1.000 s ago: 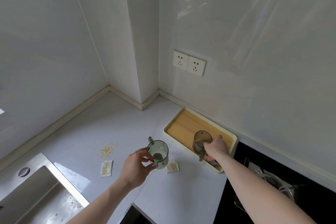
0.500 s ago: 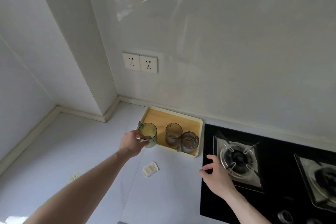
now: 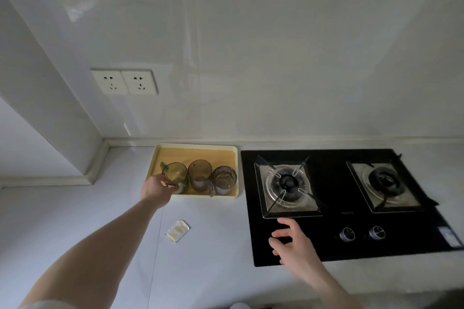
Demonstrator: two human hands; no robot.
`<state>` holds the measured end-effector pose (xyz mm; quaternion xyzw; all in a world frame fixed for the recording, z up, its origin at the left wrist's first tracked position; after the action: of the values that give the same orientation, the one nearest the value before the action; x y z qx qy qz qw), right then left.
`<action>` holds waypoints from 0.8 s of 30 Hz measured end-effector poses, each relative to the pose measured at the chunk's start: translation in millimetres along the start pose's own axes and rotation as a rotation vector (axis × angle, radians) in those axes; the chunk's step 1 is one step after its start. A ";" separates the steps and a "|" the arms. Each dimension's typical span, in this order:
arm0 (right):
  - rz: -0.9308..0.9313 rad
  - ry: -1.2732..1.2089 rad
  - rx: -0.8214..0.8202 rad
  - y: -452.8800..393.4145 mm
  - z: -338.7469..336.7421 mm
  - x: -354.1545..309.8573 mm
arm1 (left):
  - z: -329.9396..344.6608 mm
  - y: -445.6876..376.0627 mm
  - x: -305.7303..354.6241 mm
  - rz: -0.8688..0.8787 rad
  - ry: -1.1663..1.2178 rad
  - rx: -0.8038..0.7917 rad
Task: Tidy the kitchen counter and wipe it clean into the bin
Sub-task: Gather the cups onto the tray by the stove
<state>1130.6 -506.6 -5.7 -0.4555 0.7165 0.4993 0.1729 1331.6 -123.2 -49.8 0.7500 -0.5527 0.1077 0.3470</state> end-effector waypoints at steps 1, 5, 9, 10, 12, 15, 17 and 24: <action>0.004 0.002 0.006 0.7 -1.5 1.6 | 1.3 -0.1 0.2 -0.004 -0.007 -0.002; 0.002 0.002 0.017 -1.0 -5.6 0.0 | 2.3 -0.4 1.2 -0.007 -0.062 -0.024; -0.034 0.000 -0.003 -6.8 -4.7 -13.6 | 0.9 -3.1 -1.2 -0.009 -0.081 -0.057; -0.047 0.004 -0.012 -7.9 -3.7 -18.3 | -0.2 -2.2 -1.0 -0.002 -0.083 -0.058; -0.068 0.015 -0.032 -11.2 0.0 -25.5 | -1.7 1.1 -0.8 0.014 -0.079 -0.068; -0.102 0.024 -0.062 -14.0 7.7 -37.8 | -7.9 17.8 -0.9 0.051 -0.030 -0.054; -0.134 0.026 -0.079 -14.7 13.5 -47.6 | -14.1 43.6 -5.3 0.090 0.078 -0.020; -0.245 0.130 -0.172 -17.2 42.4 -84.2 | -18.3 186.7 -67.0 0.185 0.139 -0.041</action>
<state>1180.2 -430.6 25.1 -0.5839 0.6198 0.5036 0.1460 1142.4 -88.6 2.1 0.6792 -0.5963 0.1795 0.3885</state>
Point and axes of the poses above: each hand's wrist, its own y-axis away from the middle knuckle, its own z-axis out of the palm, x = y × z, the point moved 7 cm from there along -y, towards the middle knuckle, and after that the axes turned 8 degrees about -x, right-handed, at the moved point
